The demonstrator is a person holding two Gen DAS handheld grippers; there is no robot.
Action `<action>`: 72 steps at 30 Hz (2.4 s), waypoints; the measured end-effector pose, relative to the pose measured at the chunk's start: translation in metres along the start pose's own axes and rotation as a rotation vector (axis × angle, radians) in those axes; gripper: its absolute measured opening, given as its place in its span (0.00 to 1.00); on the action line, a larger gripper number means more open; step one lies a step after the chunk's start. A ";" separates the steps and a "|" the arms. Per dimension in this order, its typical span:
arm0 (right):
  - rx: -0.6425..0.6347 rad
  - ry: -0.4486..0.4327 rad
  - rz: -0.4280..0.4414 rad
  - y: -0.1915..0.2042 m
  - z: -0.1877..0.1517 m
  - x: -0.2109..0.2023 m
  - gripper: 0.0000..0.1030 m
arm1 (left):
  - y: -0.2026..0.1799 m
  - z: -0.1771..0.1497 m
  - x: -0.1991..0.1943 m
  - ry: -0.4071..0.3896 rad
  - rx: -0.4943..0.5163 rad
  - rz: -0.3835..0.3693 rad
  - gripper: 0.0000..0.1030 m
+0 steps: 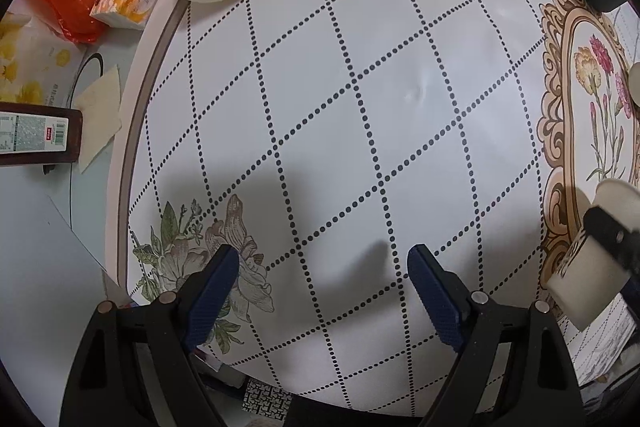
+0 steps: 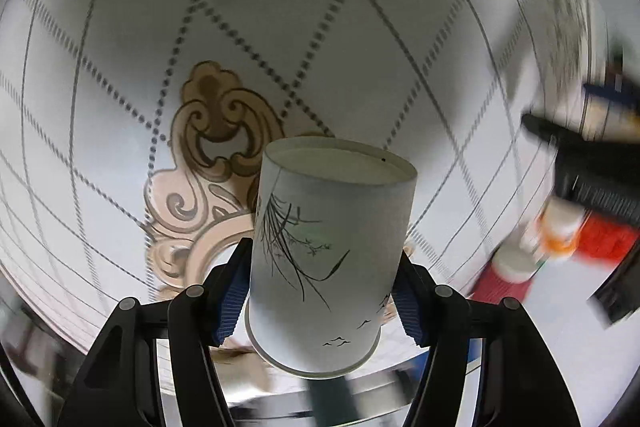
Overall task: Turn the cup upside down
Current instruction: 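Lift the white cup with the right gripper and roll it rim-down, then lower the inverted white cup onto the floral medallion with the right gripper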
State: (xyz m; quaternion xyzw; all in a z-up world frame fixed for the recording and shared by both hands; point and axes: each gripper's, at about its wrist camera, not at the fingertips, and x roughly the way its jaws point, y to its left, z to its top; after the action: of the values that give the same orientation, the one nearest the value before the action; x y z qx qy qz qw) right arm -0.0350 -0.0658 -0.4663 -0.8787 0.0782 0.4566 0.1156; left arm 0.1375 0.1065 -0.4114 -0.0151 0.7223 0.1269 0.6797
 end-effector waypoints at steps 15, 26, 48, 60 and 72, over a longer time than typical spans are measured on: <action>0.831 0.012 0.477 -0.061 -0.044 0.014 0.64 | -0.003 0.008 -0.012 -0.030 0.038 0.000 0.84; 1.350 0.052 0.775 -0.047 -0.086 0.037 0.64 | -0.021 0.005 -0.022 -0.043 0.068 0.000 0.84; 1.930 0.127 1.218 0.028 -0.125 0.066 0.67 | -0.047 -0.015 -0.030 -0.051 0.100 0.009 0.84; 1.991 0.144 1.192 0.010 -0.164 0.087 0.85 | -0.044 -0.022 -0.031 -0.053 0.095 0.008 0.84; 2.140 0.088 1.101 0.008 -0.205 0.080 0.60 | -0.050 -0.025 -0.035 -0.052 0.109 0.008 0.84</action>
State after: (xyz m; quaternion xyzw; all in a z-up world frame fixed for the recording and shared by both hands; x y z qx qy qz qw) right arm 0.1695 -0.1319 -0.4187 -0.2012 0.7858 0.1182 0.5727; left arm 0.1258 0.0478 -0.3836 0.0282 0.7104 0.0905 0.6974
